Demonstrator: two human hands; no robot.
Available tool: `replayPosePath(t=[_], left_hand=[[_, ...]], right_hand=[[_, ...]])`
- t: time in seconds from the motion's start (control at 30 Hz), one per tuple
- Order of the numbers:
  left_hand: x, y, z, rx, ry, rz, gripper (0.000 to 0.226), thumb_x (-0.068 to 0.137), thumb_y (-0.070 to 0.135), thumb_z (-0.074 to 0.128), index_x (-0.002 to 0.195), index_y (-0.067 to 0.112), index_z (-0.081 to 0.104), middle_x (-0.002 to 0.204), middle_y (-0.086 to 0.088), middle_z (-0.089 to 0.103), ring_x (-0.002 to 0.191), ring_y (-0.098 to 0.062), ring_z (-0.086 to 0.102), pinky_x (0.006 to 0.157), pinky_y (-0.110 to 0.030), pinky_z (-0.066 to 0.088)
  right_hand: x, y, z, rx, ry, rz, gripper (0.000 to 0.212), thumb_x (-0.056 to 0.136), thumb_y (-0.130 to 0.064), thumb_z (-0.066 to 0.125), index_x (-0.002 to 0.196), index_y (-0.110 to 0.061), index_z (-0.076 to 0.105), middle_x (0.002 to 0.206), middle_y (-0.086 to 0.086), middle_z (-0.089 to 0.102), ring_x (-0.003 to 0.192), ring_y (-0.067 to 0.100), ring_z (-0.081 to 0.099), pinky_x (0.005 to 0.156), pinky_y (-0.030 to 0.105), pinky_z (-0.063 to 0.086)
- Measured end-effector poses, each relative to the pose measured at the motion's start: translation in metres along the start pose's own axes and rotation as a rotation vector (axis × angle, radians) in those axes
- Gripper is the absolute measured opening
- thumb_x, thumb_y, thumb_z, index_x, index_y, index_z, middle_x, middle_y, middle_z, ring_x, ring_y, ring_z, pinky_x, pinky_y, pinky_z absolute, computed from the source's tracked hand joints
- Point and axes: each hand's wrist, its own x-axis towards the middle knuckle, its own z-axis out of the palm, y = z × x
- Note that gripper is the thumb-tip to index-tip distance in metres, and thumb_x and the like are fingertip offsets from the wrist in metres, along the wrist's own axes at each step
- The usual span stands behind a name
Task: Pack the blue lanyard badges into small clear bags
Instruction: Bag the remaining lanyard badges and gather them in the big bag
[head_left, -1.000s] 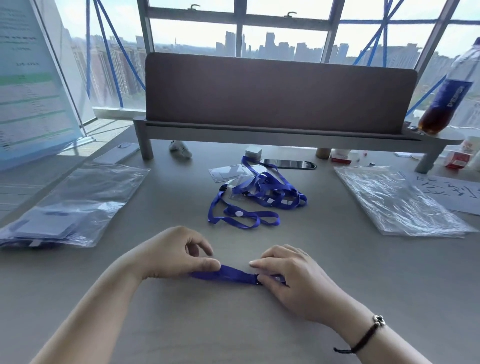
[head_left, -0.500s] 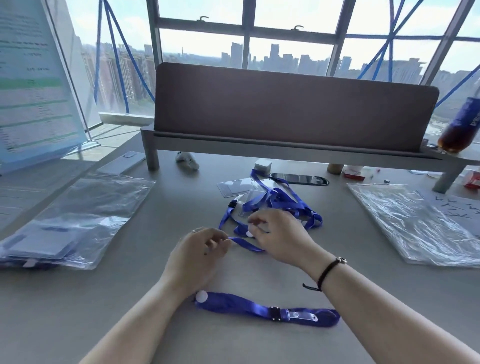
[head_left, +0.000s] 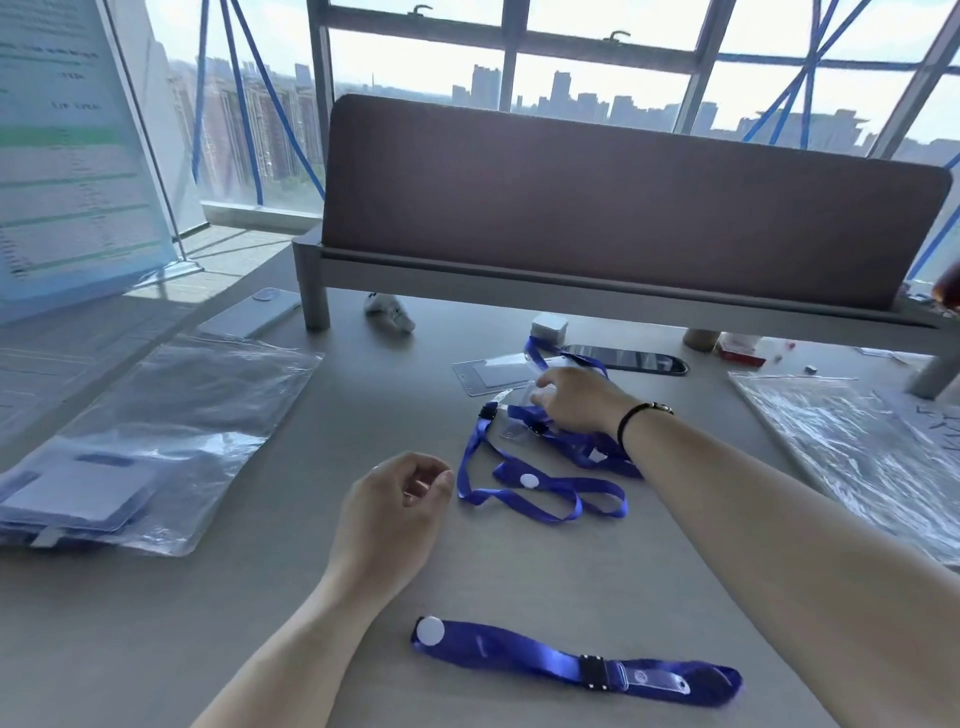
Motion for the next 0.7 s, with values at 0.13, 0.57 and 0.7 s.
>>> replayPosePath(t=[0.13, 0.57, 0.7], left_hand=[[-0.001, 0.002, -0.001, 0.045, -0.024, 0.006, 0.007, 0.089, 0.033, 0.067, 0.084, 0.034, 0.072, 0.075, 0.011, 0.069, 0.071, 0.001, 0.060, 0.059, -0.012, 0.042], [-0.002, 0.004, -0.001, 0.096, -0.038, 0.016, 0.008, 0.090, 0.033, 0.068, 0.084, 0.031, 0.073, 0.077, 0.011, 0.069, 0.072, 0.001, 0.059, 0.056, -0.008, 0.039], [-0.002, 0.004, -0.002, 0.105, -0.050, 0.036, 0.007, 0.090, 0.032, 0.068, 0.084, 0.032, 0.073, 0.076, 0.012, 0.069, 0.073, 0.002, 0.059, 0.058, -0.007, 0.040]], right_hand=[[0.006, 0.000, 0.000, 0.020, 0.023, 0.001, 0.047, 0.091, -0.012, 0.047, 0.136, -0.024, 0.057, 0.147, 0.005, 0.050, 0.123, 0.022, 0.053, 0.096, 0.031, 0.046], [-0.003, -0.013, -0.031, -0.347, -0.275, -0.174, 0.082, 0.087, 0.007, 0.047, 0.149, -0.045, 0.035, 0.147, 0.005, 0.044, 0.065, 0.009, 0.048, 0.049, 0.019, 0.041], [0.003, -0.006, -0.031, -0.436, -0.335, -0.199, 0.082, 0.085, -0.003, 0.065, 0.147, -0.047, 0.034, 0.146, 0.004, 0.044, 0.090, 0.020, 0.059, 0.066, 0.027, 0.051]])
